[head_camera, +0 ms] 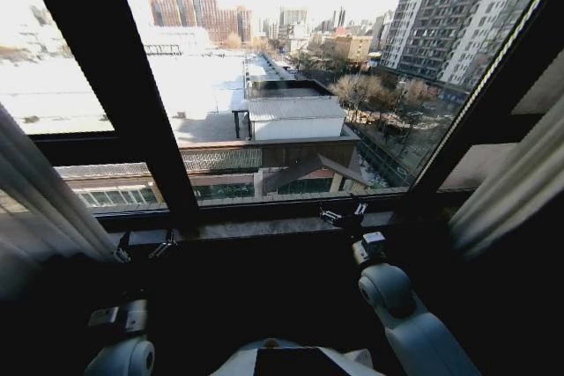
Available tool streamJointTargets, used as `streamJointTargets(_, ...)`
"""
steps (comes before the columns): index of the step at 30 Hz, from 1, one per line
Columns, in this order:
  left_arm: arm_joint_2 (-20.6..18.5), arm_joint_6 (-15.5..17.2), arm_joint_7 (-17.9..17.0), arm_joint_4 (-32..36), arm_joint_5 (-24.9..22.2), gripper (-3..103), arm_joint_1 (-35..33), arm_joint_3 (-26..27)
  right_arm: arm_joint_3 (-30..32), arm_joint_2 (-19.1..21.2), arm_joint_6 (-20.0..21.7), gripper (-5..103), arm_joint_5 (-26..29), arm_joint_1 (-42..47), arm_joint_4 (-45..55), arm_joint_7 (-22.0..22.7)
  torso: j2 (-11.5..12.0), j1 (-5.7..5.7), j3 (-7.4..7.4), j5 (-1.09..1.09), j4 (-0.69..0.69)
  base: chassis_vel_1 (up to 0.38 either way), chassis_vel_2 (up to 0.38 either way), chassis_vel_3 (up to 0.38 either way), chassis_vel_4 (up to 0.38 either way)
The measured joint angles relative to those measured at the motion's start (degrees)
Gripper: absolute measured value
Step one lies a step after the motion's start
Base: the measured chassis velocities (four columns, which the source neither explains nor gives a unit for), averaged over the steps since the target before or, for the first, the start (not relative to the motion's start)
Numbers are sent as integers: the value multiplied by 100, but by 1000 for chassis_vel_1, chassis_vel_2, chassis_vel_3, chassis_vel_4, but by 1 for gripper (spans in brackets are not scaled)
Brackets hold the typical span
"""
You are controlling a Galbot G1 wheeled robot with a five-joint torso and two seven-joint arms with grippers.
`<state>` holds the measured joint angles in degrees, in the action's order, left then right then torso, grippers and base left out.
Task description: Open the curtains by pulling them apart, changing their state from closed to fully open.
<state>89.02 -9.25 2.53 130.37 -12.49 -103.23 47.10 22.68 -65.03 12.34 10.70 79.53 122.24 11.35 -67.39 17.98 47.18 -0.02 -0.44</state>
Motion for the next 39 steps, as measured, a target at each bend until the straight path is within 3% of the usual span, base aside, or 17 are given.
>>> streamJointTargets(18, -18, 24, -1, -63, -10, 100, -9, 19, -134, -59, -42, 100, -103, -65, -139, -3, 1, 0, 1, 3, 1, 348, 354, -349, -369)
streamJointTargets(23, -45, 98, -3, -76, 8, 100, 5, 22, -103, -72, -208, 100, 176, -170, -281, -72, 0, 0, 0, 4, -1, 325, 335, -337, -352)
streamJointTargets(27, -85, 140, -23, -102, 9, 100, 12, 57, -101, -80, -1, 100, 636, -224, -236, -76, 0, 2, 0, -3, 3, 220, 198, -181, -183)
streamJointTargets(34, -277, 449, -90, -221, 1, 100, 269, -11, -156, -135, 6, 100, 652, -303, -401, -72, 2, 1, 2, 9, 1, -4, -8, 11, 18)
streamJointTargets(38, -802, 1051, -390, -446, -94, 100, 1058, -41, -148, -140, -58, 100, 414, -274, -440, -63, 0, -1, 0, 4, -1, -14, -32, 23, 37)
streamJointTargets(39, -802, 1051, -390, -446, -94, 100, 1058, -41, -148, -140, -58, 100, 414, -274, -440, -63, 0, -1, 0, 4, -1, 0, 0, 0, 0)
